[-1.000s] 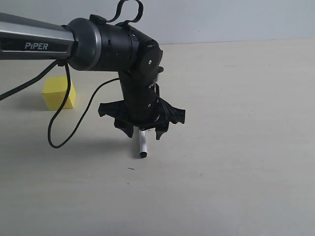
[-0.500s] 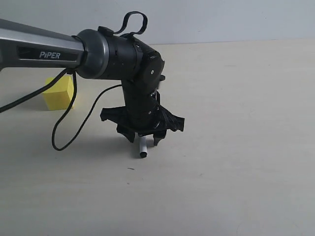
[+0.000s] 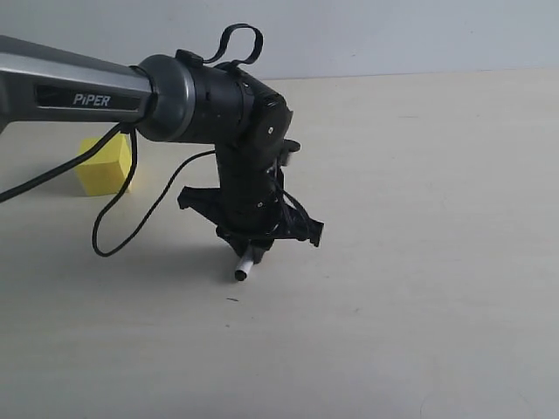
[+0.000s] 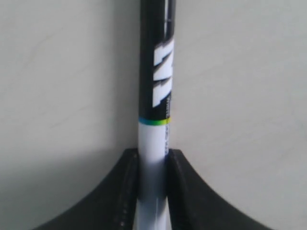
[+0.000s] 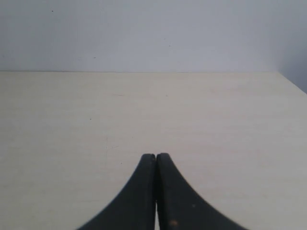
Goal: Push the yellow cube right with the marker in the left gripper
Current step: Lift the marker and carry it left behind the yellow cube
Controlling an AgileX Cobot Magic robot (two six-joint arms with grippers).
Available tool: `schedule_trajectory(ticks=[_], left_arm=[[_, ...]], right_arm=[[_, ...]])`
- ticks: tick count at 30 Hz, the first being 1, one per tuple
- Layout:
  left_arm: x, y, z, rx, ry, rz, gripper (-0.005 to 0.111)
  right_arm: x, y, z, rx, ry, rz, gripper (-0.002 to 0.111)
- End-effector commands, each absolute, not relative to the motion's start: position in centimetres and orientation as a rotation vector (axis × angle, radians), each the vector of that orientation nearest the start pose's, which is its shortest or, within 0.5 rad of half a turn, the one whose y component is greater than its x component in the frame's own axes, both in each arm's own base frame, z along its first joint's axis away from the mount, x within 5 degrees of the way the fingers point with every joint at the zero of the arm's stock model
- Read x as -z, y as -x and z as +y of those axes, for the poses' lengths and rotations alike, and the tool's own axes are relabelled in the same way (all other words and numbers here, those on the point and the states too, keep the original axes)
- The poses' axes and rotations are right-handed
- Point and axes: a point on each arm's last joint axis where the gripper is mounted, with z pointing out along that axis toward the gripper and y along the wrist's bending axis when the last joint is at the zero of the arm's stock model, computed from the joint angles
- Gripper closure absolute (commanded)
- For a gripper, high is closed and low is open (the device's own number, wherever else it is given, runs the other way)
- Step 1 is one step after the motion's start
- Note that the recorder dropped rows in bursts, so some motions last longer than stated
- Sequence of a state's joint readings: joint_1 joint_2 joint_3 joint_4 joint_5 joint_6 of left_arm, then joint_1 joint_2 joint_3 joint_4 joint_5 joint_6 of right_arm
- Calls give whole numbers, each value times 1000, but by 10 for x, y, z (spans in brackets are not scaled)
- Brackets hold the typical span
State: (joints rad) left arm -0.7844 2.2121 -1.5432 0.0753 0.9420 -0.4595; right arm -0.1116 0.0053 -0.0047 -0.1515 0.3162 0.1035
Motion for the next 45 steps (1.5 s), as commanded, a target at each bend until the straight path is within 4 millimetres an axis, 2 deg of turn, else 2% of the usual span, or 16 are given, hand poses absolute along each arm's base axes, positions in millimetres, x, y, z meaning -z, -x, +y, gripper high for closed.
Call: schedule_trajectory(ticks=[1,5,11,13,16,20,22,25,29,32,34,35,39,42,45], left_arm=[[-150,-306,-284,-194,-812,2916,107],[-207,-305,-260,-382,-802,2784,107],[-296,-289,-207,-439,-755,2497,107],[-317,-283,-184,-466,-731,2459,107],[-329,-282,-142,-574,-684,2473,107],[-328,-289,-86,-753,-529,2533,107],[-319,-294,-58,-832,-447,2583,107],[-303,-299,-27,-881,-346,2667,107],[-284,-307,1,-917,-269,2732,107],[-269,-321,8,-805,-242,2723,107],[-258,-331,6,-724,-298,2717,107],[-251,-334,5,-711,-377,2723,107],[-230,-348,-3,-697,-874,2670,107],[-223,-359,1,-610,-975,2599,107],[-222,-372,12,-515,-971,2593,107]], right_arm=[[-186,-53,-11,160,-95,1787,108],[-186,-53,-11,160,-95,1787,108],[-186,-53,-11,160,-95,1787,108],[-186,-53,-11,160,-95,1787,108],[-186,-53,-11,160,-95,1787,108],[-186,-53,-11,160,-95,1787,108],[-186,-53,-11,160,-95,1787,108],[-186,-53,-11,160,-95,1787,108],[-186,-53,-11,160,-95,1787,108],[-186,-53,-11,160,-95,1787,108],[-186,-53,-11,160,-95,1787,108],[-186,-53,-11,160,-95,1787,108],[-186,-53,-11,160,-95,1787,108],[-186,-53,-11,160,-95,1787,108],[-186,-53,-11,160,-95,1787,108]])
